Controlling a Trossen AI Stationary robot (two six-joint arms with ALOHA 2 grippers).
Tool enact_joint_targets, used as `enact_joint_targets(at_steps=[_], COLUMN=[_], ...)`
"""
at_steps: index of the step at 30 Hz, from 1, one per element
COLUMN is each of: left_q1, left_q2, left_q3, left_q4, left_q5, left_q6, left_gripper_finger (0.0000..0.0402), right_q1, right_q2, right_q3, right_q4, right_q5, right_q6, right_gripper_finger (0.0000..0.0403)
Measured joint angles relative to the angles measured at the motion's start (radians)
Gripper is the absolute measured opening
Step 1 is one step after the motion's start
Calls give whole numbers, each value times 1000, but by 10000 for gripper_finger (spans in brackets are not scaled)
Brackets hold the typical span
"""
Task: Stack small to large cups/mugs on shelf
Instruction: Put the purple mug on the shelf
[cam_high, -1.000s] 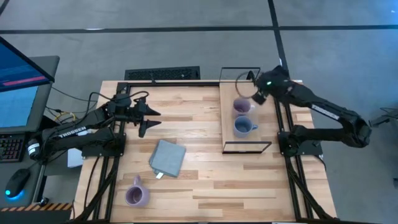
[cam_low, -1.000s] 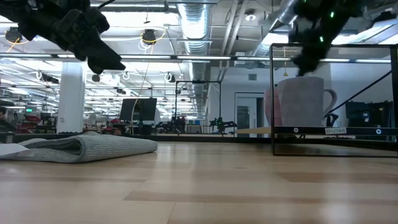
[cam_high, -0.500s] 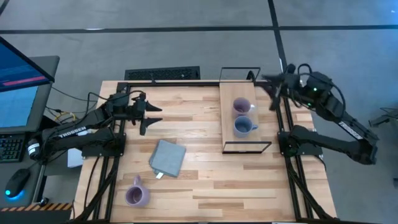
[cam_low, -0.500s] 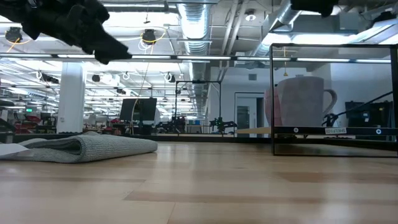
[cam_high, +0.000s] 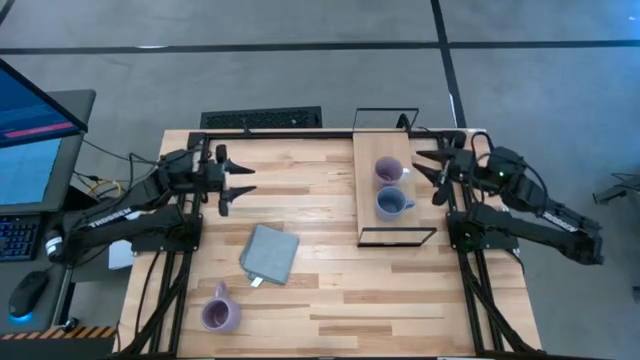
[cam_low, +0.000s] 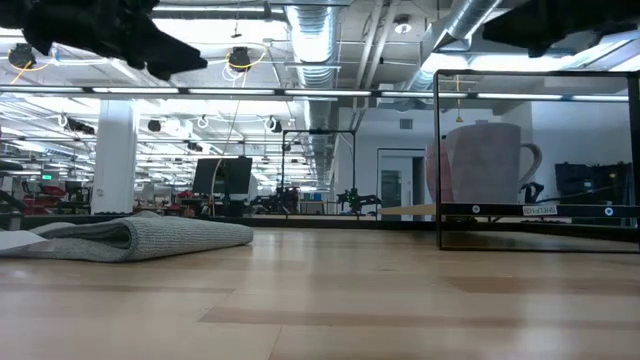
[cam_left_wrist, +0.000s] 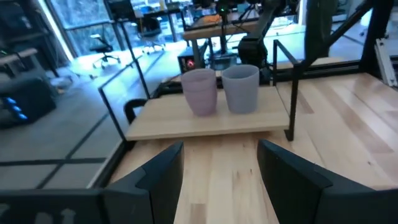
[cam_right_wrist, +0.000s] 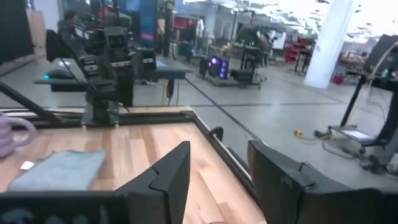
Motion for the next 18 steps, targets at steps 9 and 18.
enact_joint_targets(at_steps=[9,18], left_q1=[0,0], left_q2=[-279,-486], left_q3=[-104,-147], left_q4=[-25,-84], left_q5=[-36,34], left_q6=[-34,-212], left_gripper_finger=[197,197], right_q1=[47,50], right_q2=[-145,-160], right_q3=[-24,-24], right_q4=[1,-1], right_q5=[54,67], right_q6=[16,16], right_gripper_finger=[182,180])
